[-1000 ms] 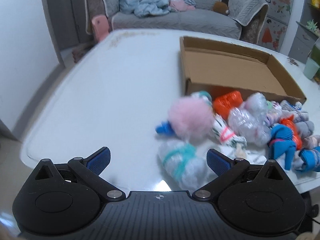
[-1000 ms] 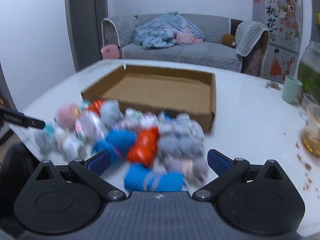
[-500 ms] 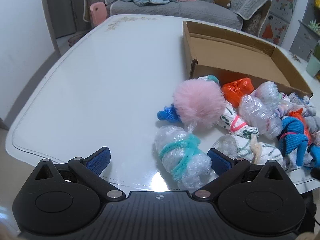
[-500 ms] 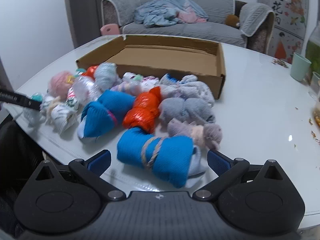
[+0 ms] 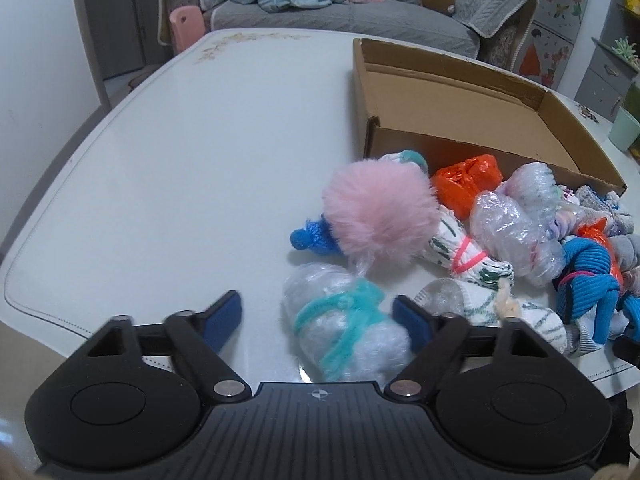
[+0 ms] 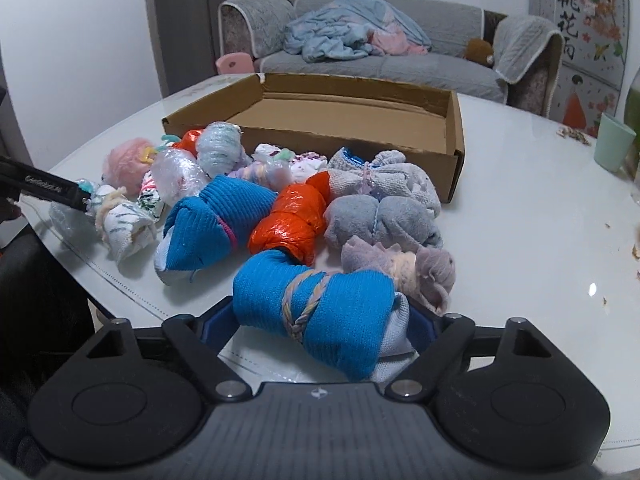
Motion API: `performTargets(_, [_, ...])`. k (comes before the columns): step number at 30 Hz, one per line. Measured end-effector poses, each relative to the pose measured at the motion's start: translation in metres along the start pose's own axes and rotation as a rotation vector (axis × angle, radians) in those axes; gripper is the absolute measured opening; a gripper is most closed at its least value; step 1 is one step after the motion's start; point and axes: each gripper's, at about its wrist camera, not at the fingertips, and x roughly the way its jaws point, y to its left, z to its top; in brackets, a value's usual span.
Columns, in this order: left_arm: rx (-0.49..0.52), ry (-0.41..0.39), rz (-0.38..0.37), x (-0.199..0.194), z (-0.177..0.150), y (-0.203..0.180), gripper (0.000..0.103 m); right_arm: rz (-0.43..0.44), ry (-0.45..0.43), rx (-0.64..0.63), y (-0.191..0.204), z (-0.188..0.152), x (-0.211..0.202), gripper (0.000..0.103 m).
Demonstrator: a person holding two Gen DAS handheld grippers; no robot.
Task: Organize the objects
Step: 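Lower both grippers toward the pile, left at bubble-wrap bundle, right at blue socks, then close left gripper on teal-ribboned bubble bundle while right gripper grasps blue socks, then carry both bundles over the box and open both grippers to drop them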
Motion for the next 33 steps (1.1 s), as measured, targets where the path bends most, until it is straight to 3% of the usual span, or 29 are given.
performTargets(2, [0.003, -0.005, -0.03, -0.003, 0.0, -0.001, 0.061, 0.008, -0.01, -0.002, -0.001, -0.002, -0.003, 0.079])
performTargets(7, [-0.002, -0.017, -0.052, -0.008, -0.002, -0.003, 0.054, 0.024, -0.036, 0.017, -0.007, -0.005, -0.006, 0.073])
performTargets(13, [0.017, -0.052, -0.064, -0.021, 0.0, -0.004, 0.053, 0.036, -0.067, 0.034, -0.013, -0.004, -0.014, 0.07])
performTargets(21, [0.043, -0.163, -0.07, -0.049, 0.011, 0.001, 0.053, 0.052, -0.137, 0.033, -0.019, 0.012, -0.034, 0.07])
performTargets(33, [0.099, -0.28, -0.081, -0.073, 0.094, -0.011, 0.053, 0.075, -0.259, 0.023, -0.045, 0.098, -0.045, 0.07])
